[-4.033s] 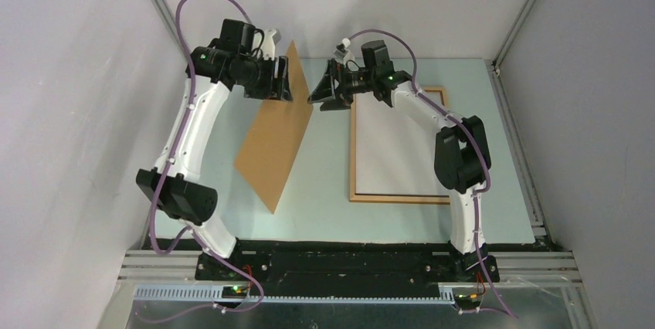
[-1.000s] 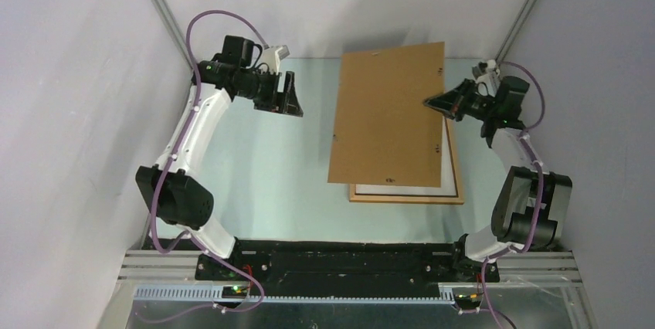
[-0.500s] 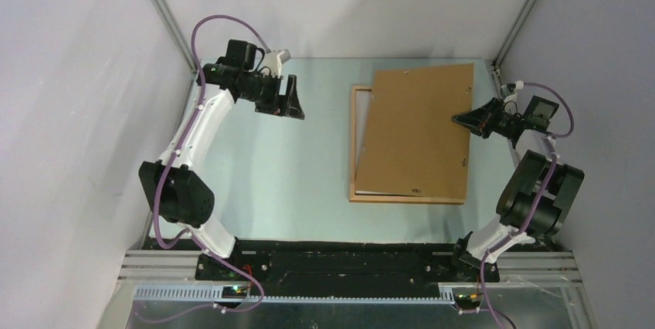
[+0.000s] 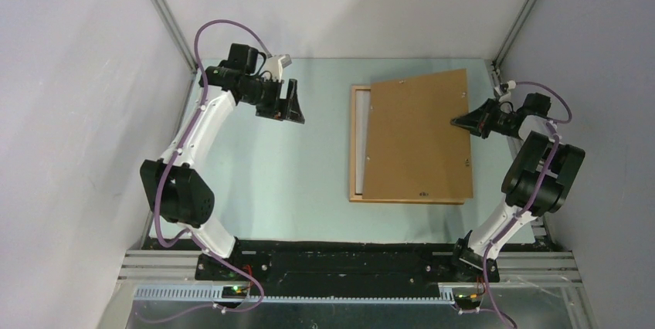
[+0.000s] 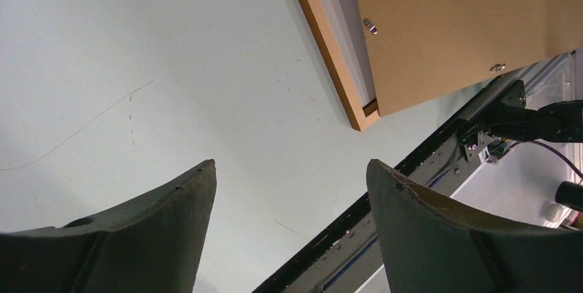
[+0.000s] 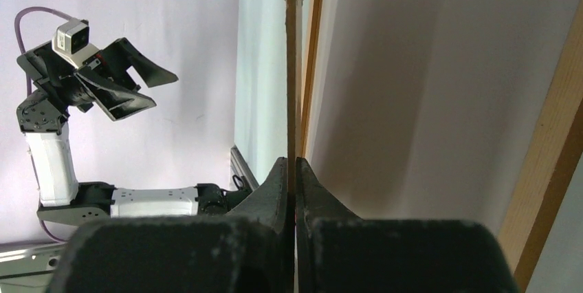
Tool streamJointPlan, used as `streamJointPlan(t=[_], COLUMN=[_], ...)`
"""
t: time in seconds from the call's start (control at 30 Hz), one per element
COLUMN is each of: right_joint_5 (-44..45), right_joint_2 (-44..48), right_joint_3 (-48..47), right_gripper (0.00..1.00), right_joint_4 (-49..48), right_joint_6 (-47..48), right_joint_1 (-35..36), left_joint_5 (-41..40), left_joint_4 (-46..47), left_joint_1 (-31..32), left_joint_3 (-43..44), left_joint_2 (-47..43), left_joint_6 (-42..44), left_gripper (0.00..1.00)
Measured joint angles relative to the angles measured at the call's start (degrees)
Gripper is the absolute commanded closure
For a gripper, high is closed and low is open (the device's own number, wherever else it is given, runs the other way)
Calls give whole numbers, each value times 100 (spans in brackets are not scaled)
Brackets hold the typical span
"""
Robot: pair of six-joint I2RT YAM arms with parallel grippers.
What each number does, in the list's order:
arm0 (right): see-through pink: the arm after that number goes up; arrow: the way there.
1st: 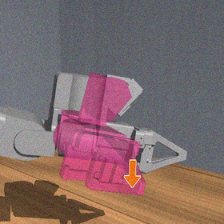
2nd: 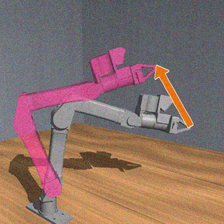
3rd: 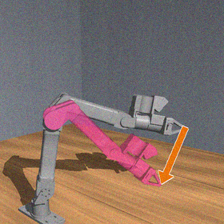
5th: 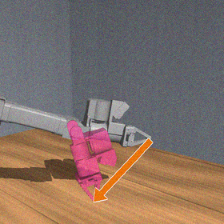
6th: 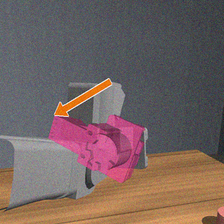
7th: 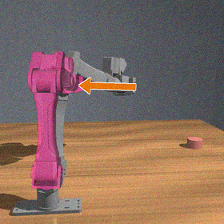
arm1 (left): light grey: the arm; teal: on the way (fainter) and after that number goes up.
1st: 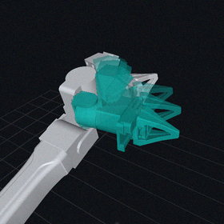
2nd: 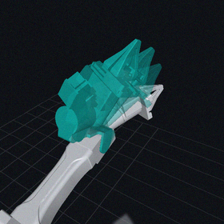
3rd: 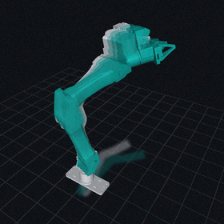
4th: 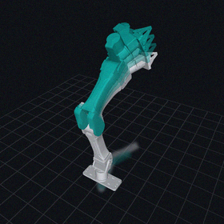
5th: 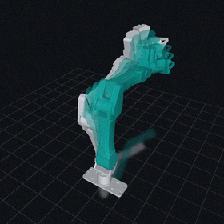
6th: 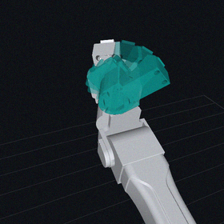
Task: Put the photo into the frame
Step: Turn over the photo frame item on the photo frame.
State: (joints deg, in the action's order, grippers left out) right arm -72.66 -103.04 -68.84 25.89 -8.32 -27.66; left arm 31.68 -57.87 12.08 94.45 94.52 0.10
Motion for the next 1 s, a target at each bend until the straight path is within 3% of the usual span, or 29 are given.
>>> streamJointPlan(t=[0.3, 1.0], right_joint_5=[-33, -35], right_joint_2=[-319, -881], right_joint_3=[-221, -787], right_gripper=[100, 100], right_joint_4=[129, -925], right_joint_6=[35, -970], right_joint_1=[61, 531], left_joint_5=[0, 0], left_joint_4=[17, 37], left_joint_1=[0, 0], left_joint_3=[-2, -103], left_joint_2=[0, 0], left_joint_6=[0, 37], left_gripper=[16, 17])
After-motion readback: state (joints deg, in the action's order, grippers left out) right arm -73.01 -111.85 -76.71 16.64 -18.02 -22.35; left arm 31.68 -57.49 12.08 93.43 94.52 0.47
